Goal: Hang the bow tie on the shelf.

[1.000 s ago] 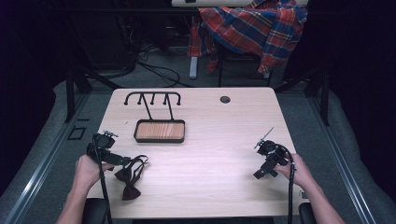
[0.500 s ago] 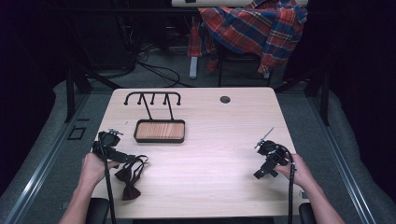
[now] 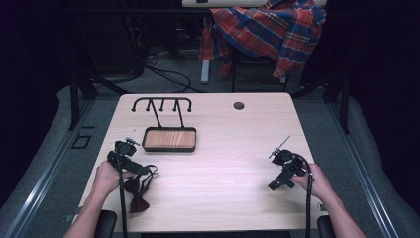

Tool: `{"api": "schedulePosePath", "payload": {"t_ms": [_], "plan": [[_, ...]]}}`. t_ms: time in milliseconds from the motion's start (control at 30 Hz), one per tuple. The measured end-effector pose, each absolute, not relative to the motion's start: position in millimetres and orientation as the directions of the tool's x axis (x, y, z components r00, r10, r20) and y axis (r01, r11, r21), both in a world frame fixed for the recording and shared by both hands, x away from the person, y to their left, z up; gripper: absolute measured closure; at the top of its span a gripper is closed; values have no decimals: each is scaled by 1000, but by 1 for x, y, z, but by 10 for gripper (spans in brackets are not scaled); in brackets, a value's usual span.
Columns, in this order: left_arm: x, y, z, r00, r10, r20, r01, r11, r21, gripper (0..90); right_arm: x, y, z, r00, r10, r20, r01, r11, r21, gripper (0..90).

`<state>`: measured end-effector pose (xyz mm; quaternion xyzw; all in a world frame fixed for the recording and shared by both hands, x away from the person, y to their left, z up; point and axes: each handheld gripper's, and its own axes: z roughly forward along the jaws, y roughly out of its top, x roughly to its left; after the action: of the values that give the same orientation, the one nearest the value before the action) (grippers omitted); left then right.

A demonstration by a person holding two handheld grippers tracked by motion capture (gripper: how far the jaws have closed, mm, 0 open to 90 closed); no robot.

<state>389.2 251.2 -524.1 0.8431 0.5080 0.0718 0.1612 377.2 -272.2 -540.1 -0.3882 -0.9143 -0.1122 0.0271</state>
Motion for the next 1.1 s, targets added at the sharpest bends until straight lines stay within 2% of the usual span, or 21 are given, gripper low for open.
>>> {"api": "schedulePosePath", "payload": {"t_ms": [100, 167, 200, 333, 367, 400, 433, 533, 600, 633, 667, 733, 867, 1100], "plan": [[390, 249, -528, 475, 879, -27, 837, -442, 322, 63, 380, -273, -537, -720, 682, 126, 694, 707, 139, 68], [391, 249, -530, 482, 876, -21, 835, -452, 314, 100, 378, -272, -539, -706, 696, 131, 708, 687, 162, 68], [391, 248, -531, 484, 875, -23, 835, -454, 311, 154, 378, -272, -539, -706, 696, 131, 708, 688, 162, 68], [391, 244, -531, 509, 861, -12, 820, -480, 310, 216, 378, -272, -538, -708, 694, 129, 706, 690, 160, 68], [390, 243, -532, 511, 859, -14, 820, -483, 308, 244, 379, -273, -538, -715, 687, 125, 699, 700, 148, 68], [391, 242, -532, 519, 854, -10, 816, -492, 304, 310, 378, -272, -539, -706, 696, 131, 708, 687, 162, 68], [391, 241, -533, 523, 853, -4, 814, -498, 298, 310, 378, -272, -539, -706, 696, 131, 708, 687, 162, 68], [390, 239, -537, 543, 839, 8, 805, -524, 277, 436, 378, -272, -539, -706, 696, 131, 708, 687, 163, 68], [389, 238, -538, 546, 838, 11, 804, -527, 276, 481, 378, -272, -539, -706, 696, 130, 707, 688, 161, 68], [389, 237, -538, 551, 834, 15, 801, -534, 271, 481, 378, -272, -539, -706, 696, 130, 707, 688, 161, 68], [389, 236, -539, 553, 833, 13, 800, -535, 270, 523, 378, -272, -539, -707, 695, 129, 707, 688, 163, 68], [389, 236, -539, 566, 824, 22, 793, -551, 259, 541, 378, -272, -539, -707, 696, 129, 707, 688, 163, 68], [389, 236, -541, 574, 818, 33, 789, -563, 247, 633, 378, -272, -539, -705, 697, 128, 708, 687, 163, 68], [389, 234, -542, 581, 812, 56, 783, -576, 233, 715, 378, -272, -539, -705, 697, 129, 709, 687, 161, 69]]}}
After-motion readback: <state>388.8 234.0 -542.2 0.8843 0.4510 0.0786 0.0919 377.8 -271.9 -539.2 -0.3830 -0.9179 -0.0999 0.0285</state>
